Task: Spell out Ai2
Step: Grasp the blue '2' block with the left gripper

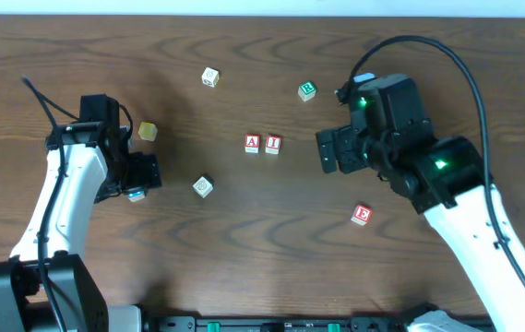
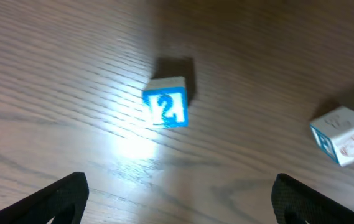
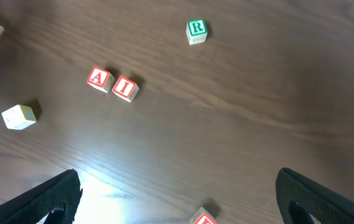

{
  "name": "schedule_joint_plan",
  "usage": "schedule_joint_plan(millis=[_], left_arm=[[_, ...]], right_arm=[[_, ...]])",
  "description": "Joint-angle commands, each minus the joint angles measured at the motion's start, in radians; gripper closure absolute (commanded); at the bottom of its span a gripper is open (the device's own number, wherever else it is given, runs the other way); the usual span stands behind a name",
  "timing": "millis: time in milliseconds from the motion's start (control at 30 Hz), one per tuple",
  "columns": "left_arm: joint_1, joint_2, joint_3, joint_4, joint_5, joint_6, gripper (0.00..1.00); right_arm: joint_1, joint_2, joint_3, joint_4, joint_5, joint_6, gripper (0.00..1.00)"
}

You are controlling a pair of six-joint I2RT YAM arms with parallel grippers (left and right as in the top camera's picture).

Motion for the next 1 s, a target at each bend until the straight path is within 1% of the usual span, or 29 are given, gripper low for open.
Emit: schedule_joint_plan(millis=[0, 133, 333, 533, 667, 867, 933, 967], left_arm=[[0.004, 0.011, -0.028, 0.013, -0.047, -0.037, 0.05], [0.004, 0.013, -0.080, 0.047, -0.046, -0.052, 0.05], [0.004, 0.024, -0.169, 0.150, 0.009, -0.092, 0.05], [0.009, 0.027, -0.188, 0.233, -0.006, -0.097, 0.05], [0.037, 0.057, -0.188, 0.282, -0.005, -0.098, 0.05], [0.049, 0.114, -0.188, 0.299, -0.005, -0.098, 0.04], [0.050, 0.114, -0.188, 0.306, -0.005, -0.098, 0.00], [0.050, 0.115, -0.188, 0.306, -0.006, -0.098, 0.09]], right_arm=[[-0.012, 0.010, -0.002, 0.002, -0.004, 0.000, 0.01], [-0.013, 0.011, -0.002, 0.003, -0.003, 0.000, 0.01], [-0.013, 0.011, -0.002, 0.003, -0.003, 0.000, 0.01], [-0.013, 0.011, -0.002, 0.001, -0.003, 0.000, 0.01], [-0.013, 0.011, -0.002, -0.002, -0.003, 0.000, 0.01], [-0.013, 0.011, -0.002, -0.003, -0.003, 0.000, 0.01], [-0.013, 0.011, -0.002, -0.002, -0.003, 0.000, 0.01], [-0.013, 0.011, -0.002, -0.001, -0.003, 0.000, 0.01]])
